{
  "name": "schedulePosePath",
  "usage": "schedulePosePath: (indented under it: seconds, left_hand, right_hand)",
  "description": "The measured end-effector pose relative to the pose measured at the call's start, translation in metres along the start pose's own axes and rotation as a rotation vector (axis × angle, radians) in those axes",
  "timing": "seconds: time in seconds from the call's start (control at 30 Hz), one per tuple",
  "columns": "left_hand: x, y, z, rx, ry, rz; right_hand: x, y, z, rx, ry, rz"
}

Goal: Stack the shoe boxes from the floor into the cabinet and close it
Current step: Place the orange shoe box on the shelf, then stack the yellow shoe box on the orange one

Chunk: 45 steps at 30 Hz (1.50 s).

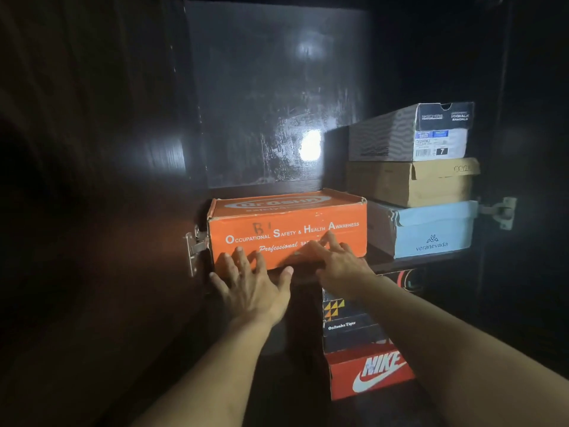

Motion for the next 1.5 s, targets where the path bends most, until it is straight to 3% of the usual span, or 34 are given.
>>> schedulePosePath:
  seconds: [0.13, 0.33, 0.43, 0.6, 0.73, 0.9, 1.1, 1.3, 1.43, 1.5]
  left_hand:
    - [0.009, 0.006, -0.003, 0.005, 0.074, -0.019]
    - [-0.004, -0.004, 0.005, 0.024, 0.035, -0.066]
    - [-0.026, -0.027, 0.006, 0.033, 0.021, -0.191]
    - [-0.064, -0.084, 0.014, -0.071, 0.225, -0.422]
    - [-0.101, -0.142, 0.023, -0.171, 0.219, -0.549]
    - [-0.170, -0.218, 0.021, -0.351, 0.443, -0.705]
    - [-0.267, -0.295, -0.012, -0.377, 0.677, -0.833]
    - [-0.342, -0.344, -0.066, -0.466, 0.966, -0.795]
    - [-0.367, -0.358, -0.088, -0.696, 1.133, -0.544]
    - [-0.375, -0.365, -0.091, -0.823, 1.213, -0.457]
  right_hand:
    - [0.009, -0.006, 0.002, 0.005, 0.073, -0.015]
    - [-0.016, -0.025, 0.024, 0.153, -0.035, -0.009]
    - [-0.049, -0.042, 0.042, 0.133, -0.040, -0.045]
    - [-0.129, -0.075, 0.087, 0.003, -0.025, -0.142]
    - [-0.205, -0.117, 0.116, 0.030, -0.022, -0.327]
    - [-0.307, -0.181, 0.138, -0.004, -0.001, -0.557]
    - [-0.428, -0.252, 0.151, -0.043, 0.012, -0.802]
    - [-0.486, -0.290, 0.113, -0.033, 0.084, -0.872]
    - [-0.501, -0.296, 0.080, 0.052, 0.051, -0.851]
    - [-0.511, -0.298, 0.073, 0.069, -0.043, -0.905]
Point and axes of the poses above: each hand's wrist, its own x-axis towards the middle knuckle, its own z-axis out of the back of the hand, y = z × x, the point moved 2 cm from there along x, towards the middle knuckle, and after that the axes turned 10 degrees about x, right-handed, at the moved point
